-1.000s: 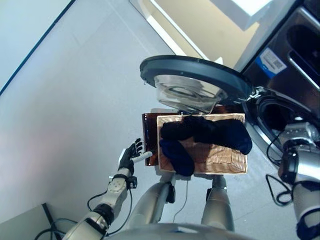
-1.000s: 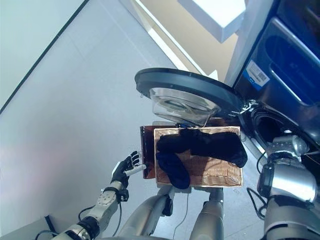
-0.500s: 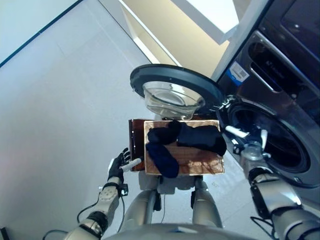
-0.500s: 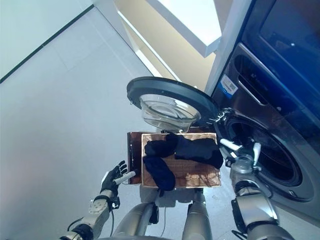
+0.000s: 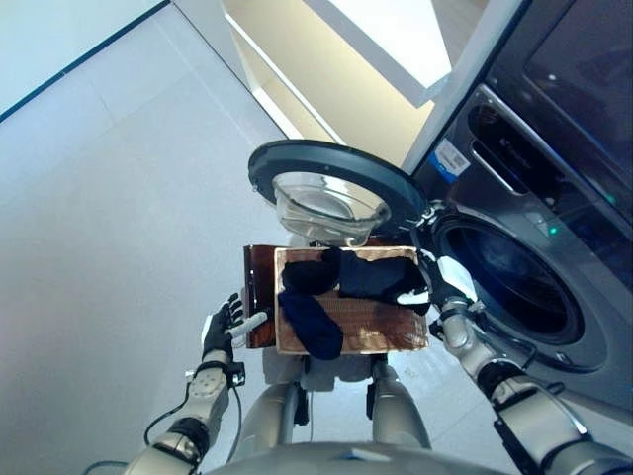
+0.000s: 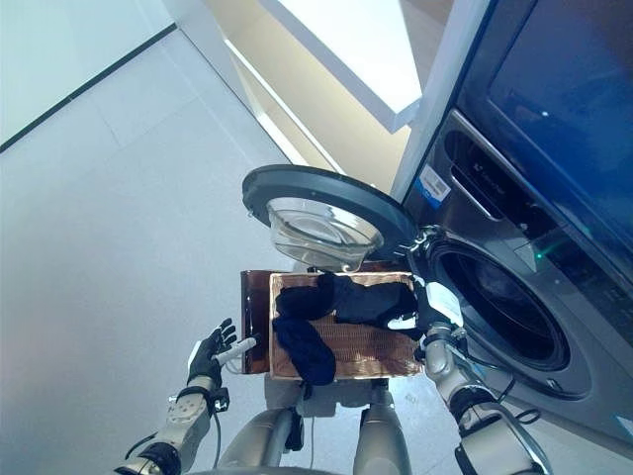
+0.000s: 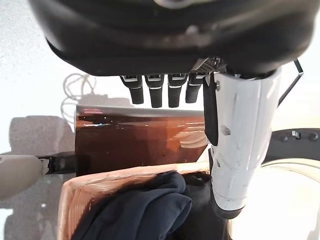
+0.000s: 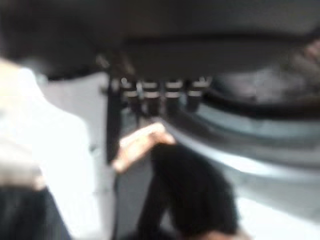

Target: Pick up the clothes and place them into the washing machine

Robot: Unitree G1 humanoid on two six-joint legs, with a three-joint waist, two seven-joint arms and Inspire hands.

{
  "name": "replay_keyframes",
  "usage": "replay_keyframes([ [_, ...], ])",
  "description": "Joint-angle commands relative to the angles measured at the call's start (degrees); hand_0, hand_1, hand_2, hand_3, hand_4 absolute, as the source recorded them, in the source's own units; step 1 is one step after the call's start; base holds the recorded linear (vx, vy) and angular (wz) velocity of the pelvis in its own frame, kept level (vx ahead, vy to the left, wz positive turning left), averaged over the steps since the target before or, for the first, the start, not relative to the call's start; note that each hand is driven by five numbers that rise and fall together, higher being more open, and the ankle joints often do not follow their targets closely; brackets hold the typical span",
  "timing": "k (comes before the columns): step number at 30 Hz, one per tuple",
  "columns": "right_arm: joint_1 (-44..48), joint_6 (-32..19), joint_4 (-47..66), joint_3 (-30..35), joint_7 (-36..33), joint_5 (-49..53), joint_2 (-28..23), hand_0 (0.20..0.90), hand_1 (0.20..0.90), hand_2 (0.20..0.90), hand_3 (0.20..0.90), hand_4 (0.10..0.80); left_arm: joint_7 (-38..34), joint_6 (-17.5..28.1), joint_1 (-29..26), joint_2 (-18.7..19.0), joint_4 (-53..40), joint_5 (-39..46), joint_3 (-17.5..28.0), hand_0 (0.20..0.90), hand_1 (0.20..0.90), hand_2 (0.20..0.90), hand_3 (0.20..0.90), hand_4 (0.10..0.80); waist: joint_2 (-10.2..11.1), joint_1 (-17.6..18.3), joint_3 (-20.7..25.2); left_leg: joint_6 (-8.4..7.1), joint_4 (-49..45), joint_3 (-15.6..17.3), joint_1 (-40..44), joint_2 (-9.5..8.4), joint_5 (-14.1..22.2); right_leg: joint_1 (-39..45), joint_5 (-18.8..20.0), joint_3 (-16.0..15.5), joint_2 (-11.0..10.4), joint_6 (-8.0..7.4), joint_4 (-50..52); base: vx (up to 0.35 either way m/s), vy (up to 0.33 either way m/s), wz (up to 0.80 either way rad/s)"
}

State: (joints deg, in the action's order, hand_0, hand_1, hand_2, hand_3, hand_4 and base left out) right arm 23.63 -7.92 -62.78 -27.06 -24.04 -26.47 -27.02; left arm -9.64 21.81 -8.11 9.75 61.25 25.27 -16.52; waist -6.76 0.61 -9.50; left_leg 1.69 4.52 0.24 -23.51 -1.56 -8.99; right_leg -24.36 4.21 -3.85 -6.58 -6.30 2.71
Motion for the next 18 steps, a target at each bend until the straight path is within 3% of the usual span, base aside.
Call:
replay_keyframes([
  [1,6.4,1.82,-2.56,-6.08,-3.15,-10.0,-4.13,0.9,0.9,0.9,0.9,0.8,-0.55,3.5,-3.77,0.07,1.6,-0.62,1.06,0.9,0.9,0.9,0.9,0.8,0.59,-1.63,0.09,-2.82,0.48,1.29,1.52,-2.93,2.8,1.36,1.76,-1.96,1.44,2.38,-2.22,-0.032,-0.012,0.01],
  [6,8.78,3.54,-4.44,-10.49,-2.53,-15.76,-4.18,0.9,0.9,0.9,0.9,0.8,-0.38,3.19,-4.68,-0.38,0.78,-0.4,0.18,0.9,0.9,0.9,0.9,0.8,-0.34,-2.13,-0.99,-2.76,0.48,1.59,0.5,-3.08,2.41,-0.24,1.8,-1.57,1.44,2.71,-1.43,-0.003,0.002,-0.01],
  [18,12.21,4.6,-7.37,-13.33,-2.37,-15.76,-1.69,0.9,0.9,0.9,0.9,0.8,-1.21,3.1,-6.11,-0.97,-1.19,0.65,-1.74,0.9,0.9,0.9,0.9,0.8,-1.14,-3.47,-2.87,-2.38,0.48,2.41,-1.63,-2.88,1.74,-2.73,2.59,-1.08,1.49,3.0,-1.49,-0.004,0.004,-0.03],
])
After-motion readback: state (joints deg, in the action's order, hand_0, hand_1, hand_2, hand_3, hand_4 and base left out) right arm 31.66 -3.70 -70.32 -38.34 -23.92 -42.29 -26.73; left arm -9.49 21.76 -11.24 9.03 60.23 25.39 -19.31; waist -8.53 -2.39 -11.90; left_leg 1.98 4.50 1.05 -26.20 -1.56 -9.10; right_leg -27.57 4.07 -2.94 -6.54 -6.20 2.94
